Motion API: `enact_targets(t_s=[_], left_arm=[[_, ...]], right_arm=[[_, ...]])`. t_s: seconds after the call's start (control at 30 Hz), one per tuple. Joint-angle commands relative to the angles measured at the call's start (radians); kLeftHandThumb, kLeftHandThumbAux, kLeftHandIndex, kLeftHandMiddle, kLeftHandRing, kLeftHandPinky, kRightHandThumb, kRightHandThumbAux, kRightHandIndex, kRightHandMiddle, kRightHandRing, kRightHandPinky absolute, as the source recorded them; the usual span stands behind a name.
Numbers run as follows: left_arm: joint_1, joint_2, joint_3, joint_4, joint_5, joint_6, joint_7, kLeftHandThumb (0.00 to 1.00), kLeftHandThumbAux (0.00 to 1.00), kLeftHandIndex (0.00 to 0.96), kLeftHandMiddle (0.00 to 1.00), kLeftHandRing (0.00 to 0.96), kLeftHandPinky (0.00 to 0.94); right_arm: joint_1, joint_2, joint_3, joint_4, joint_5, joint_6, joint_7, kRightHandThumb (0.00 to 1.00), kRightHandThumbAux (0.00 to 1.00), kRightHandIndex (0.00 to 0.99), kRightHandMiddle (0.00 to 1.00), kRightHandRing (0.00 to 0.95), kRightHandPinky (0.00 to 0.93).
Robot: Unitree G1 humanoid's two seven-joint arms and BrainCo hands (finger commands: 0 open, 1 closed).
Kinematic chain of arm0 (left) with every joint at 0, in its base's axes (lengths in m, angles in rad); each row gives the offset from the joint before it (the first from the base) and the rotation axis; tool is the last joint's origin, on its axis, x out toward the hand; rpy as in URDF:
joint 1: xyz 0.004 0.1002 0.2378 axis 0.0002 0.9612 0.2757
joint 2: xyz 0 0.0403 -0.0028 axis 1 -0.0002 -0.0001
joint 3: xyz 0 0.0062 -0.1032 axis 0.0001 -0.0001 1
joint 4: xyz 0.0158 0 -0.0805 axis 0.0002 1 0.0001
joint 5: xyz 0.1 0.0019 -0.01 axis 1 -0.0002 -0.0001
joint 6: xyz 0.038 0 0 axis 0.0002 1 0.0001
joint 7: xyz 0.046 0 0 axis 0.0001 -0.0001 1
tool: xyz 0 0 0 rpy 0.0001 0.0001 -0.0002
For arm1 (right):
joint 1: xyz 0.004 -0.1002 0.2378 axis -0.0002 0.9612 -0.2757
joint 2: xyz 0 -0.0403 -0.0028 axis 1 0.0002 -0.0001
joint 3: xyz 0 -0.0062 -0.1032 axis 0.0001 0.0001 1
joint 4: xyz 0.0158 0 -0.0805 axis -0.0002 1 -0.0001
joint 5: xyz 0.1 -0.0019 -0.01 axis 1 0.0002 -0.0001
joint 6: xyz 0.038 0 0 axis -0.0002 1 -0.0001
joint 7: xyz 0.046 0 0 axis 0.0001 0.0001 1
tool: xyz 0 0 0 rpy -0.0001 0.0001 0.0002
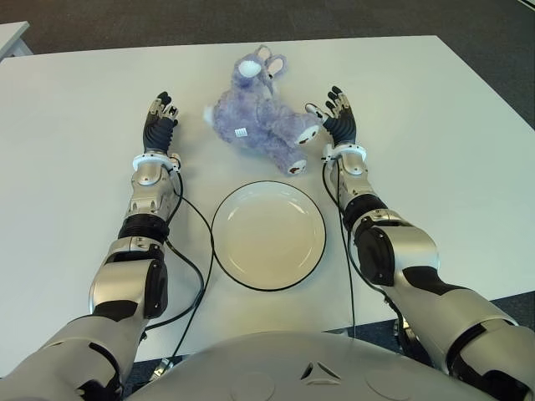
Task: Put the doll into the plate.
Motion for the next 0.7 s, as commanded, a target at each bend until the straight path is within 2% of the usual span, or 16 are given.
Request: enact_targets(t_s=[0.03,0.7], left_arm=[[0.04,-0.007,-0.001,0.025,0.009,0.039,0.018,0.614,0.372,0.0,0.0,0.009,0.089],[0.039,-0.01,0.0,0.022,0.004,0.049,0.023,0.598,0.377,0.0,0.0,0.01,0.084]], right_arm=[[0.044,0.008,-0.001,0.022,0.004,0.009,0.002,0.023,0.757,0.003,0.024,0.031,0.055],[0.02,-0.008,-0.006,0.005,0.01,-0.008,0.033,0.022,0.739,0.006,0.024,0.032,0.053]])
